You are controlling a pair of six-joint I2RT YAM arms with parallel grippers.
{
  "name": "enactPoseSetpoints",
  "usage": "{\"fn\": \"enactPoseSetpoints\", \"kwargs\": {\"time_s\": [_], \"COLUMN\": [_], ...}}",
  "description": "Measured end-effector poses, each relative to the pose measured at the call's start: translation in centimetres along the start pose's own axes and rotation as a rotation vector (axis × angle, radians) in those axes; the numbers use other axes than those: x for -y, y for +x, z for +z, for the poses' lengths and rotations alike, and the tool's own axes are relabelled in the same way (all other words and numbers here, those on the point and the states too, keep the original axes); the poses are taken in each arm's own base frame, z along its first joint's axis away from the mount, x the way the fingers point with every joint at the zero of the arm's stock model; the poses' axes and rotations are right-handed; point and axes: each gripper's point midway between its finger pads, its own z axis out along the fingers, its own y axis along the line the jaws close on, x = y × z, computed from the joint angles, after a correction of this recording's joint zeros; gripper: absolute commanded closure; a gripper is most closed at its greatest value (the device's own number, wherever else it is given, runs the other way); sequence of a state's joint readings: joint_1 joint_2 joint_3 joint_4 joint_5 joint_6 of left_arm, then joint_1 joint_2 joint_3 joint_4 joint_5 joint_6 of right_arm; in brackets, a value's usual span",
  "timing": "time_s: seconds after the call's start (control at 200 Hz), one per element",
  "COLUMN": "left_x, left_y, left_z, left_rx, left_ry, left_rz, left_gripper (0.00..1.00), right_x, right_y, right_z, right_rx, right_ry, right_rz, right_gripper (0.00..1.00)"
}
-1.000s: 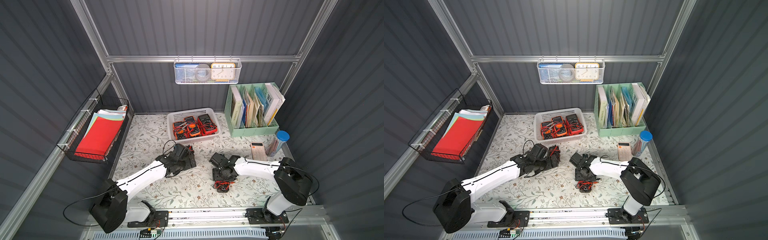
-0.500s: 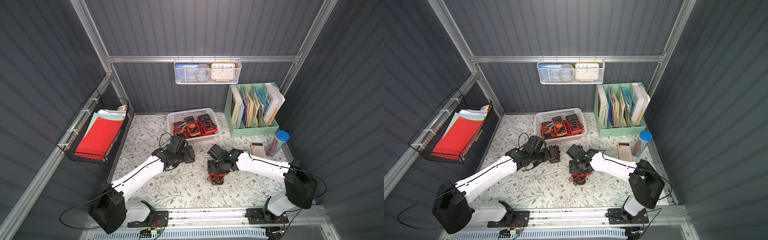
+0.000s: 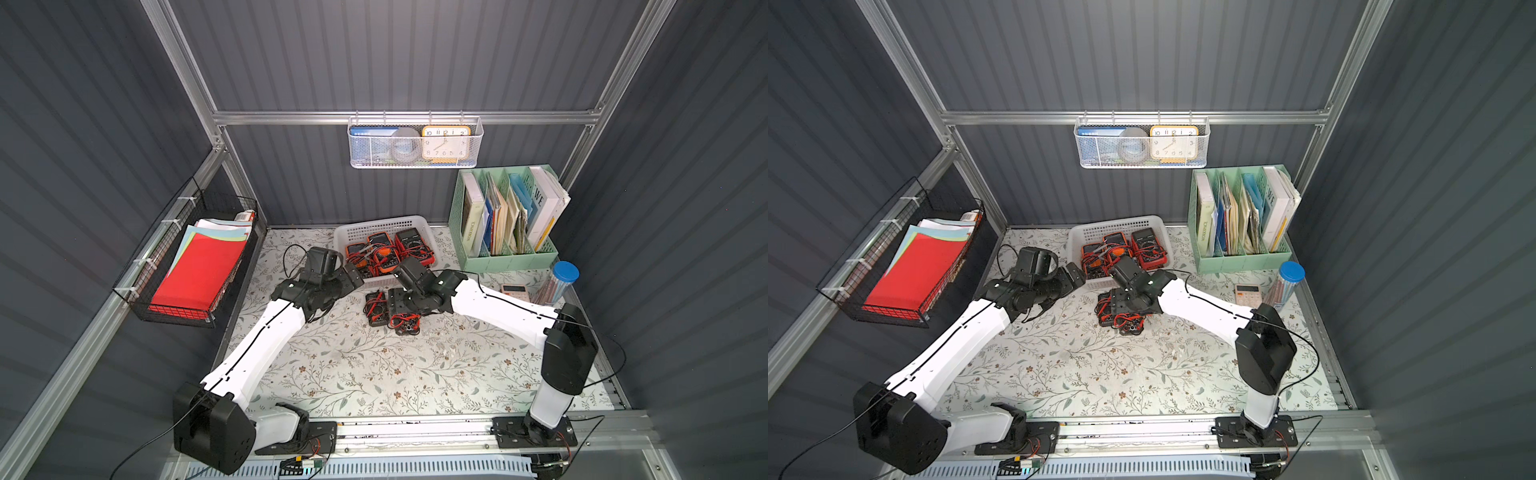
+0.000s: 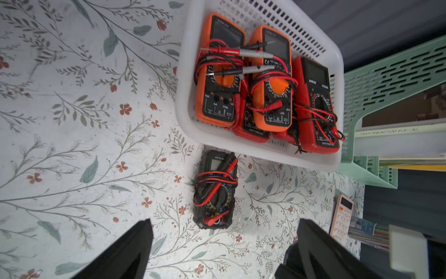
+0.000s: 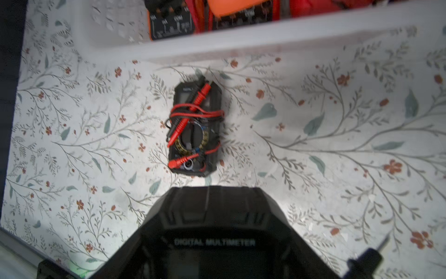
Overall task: Put the multimeter into the basket
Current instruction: Pick up the multimeter from the center of the board, then place the multimeter in the basket.
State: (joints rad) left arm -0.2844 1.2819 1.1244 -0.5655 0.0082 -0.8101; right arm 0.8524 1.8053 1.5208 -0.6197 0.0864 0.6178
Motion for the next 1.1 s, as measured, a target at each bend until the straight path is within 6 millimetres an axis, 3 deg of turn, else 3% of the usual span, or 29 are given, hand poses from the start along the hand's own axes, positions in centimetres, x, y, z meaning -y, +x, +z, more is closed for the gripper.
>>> {"fn": "enactPoseSetpoints", "kwargs": {"time_s": [0.225,0.47,0.74,0.921,1.101], "left_x": [-1.7,-4.3,-5.3,-5.9,-5.9], "left_y": [-2.6,-4.1,-3.3,-2.2,-2.1], "left_z": [-0.1,1.3,2.4,3.1,3.2], "left_rx": [0.017,-0.015,-0.064,-0.100,-0.104], "left_ry": [-0.006,-0.020,-0.006,-0.016,-0.014], "left_rz": [-0.070,-0.162,-0.195,-0.203,-0.204], "left_gripper": [0.01,0.01,0.01,0.01,0.01], "right_x": [-2.9,-4.1,-5.8,-6.2,-5.8], "right_y": [-5.5,-11.7,-18.0,-19.8,-19.2], "right_z": [1.2,3.4,7.0,9.9,12.7], "right_rx": [0.084,0.189,0.323,0.376,0.370], "right_ry": [-0.039,-0.073,-0.121,-0.138,-0.132], "right_rz": [-0.012,-0.011,-0.036,-0.058,-0.076], "right_gripper": [0.40,0.40,0.39,0.39,0.36]}}
